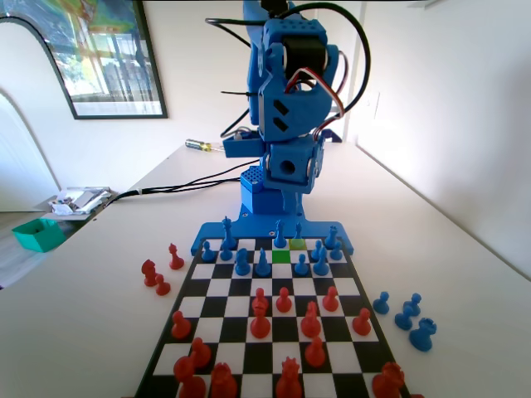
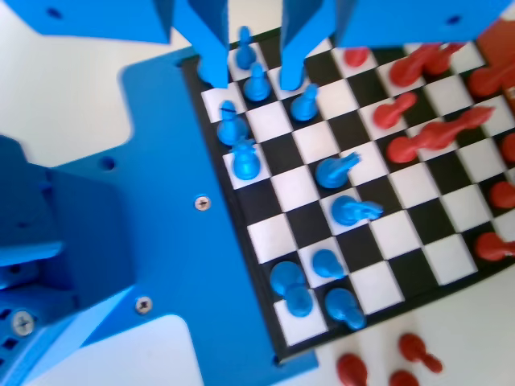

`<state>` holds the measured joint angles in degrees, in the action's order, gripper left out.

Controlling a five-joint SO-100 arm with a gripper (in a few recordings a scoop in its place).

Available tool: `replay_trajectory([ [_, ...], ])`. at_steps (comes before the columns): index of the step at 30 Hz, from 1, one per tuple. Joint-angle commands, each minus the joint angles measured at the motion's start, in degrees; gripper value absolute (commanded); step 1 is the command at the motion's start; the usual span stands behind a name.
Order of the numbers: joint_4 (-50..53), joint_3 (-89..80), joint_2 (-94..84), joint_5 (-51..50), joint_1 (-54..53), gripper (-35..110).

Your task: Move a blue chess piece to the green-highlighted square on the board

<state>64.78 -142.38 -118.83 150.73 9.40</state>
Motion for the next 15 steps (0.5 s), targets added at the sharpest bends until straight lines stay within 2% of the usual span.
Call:
replay_trajectory([
  [1,-2.37,-0.88,-0.79,0.53,1.14,13],
  [15,-8.96,-5.98,0.09,-2.81,5.27,14],
])
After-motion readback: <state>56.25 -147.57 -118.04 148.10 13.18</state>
